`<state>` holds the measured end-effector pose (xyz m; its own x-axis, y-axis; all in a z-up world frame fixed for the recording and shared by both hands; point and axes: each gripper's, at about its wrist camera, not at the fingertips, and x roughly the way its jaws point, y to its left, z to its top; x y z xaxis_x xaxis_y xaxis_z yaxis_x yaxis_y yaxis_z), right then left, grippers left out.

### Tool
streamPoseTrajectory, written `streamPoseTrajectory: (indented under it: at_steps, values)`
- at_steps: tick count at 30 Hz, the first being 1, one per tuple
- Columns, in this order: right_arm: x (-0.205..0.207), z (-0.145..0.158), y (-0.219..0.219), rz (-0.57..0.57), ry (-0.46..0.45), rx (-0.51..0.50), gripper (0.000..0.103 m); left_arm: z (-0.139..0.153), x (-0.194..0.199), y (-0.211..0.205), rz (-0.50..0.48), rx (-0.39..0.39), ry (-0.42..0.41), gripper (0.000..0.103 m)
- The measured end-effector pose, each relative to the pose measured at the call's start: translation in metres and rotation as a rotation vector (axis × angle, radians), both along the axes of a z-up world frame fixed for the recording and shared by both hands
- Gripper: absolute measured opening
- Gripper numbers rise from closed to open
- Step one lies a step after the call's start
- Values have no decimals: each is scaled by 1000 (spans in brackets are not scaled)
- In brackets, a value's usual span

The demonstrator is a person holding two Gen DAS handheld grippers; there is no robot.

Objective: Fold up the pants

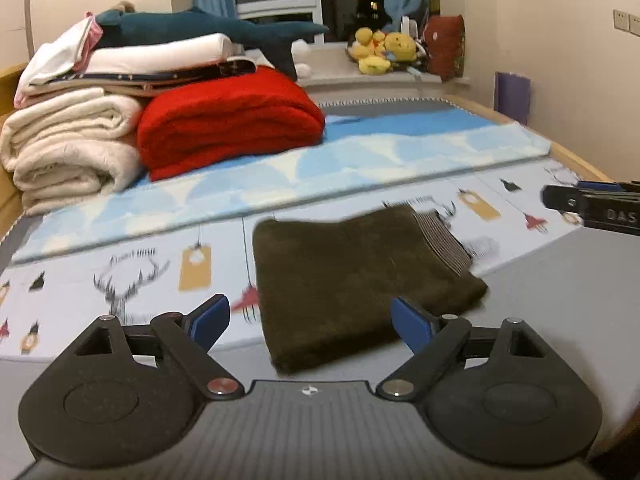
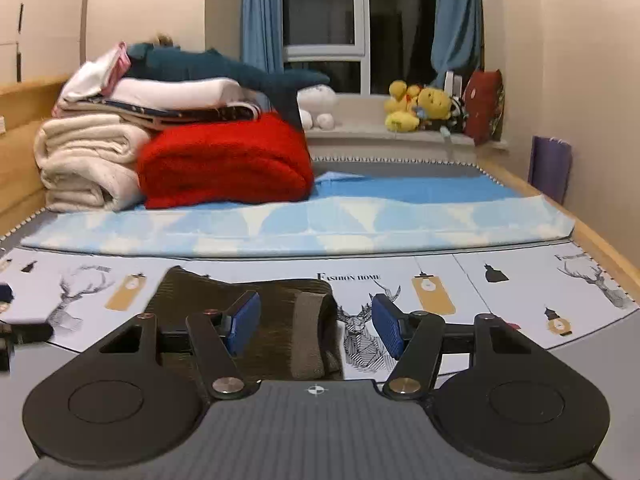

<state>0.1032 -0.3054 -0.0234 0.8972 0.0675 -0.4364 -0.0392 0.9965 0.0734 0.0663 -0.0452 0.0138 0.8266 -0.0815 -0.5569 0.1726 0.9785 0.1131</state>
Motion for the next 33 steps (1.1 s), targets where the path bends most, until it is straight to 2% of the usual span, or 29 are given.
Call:
streamPoseTrajectory:
  at_steps: [3, 8, 11, 15, 22, 33]
  values:
    - [-13, -8, 8, 6, 71, 11, 75, -10, -22, -6, 55, -49, 10, 92]
    - [-16, -8, 26, 1, 93, -112, 87, -25, -23, -10, 51, -78, 47, 93]
    - [-12, -8, 24, 0, 132, -52, 87, -29, -10, -7, 95, -108, 64, 101]
    - [-5, -13, 20, 9, 186, 17, 91, -32, 5, -11, 111, -134, 89, 102]
    - [0, -16, 32, 19, 209, 6, 95, -36, 16, -19, 159, -185, 136, 102]
    - [12, -21, 42, -25, 248, 22, 95, -36, 22, -16, 213, -179, 152, 102]
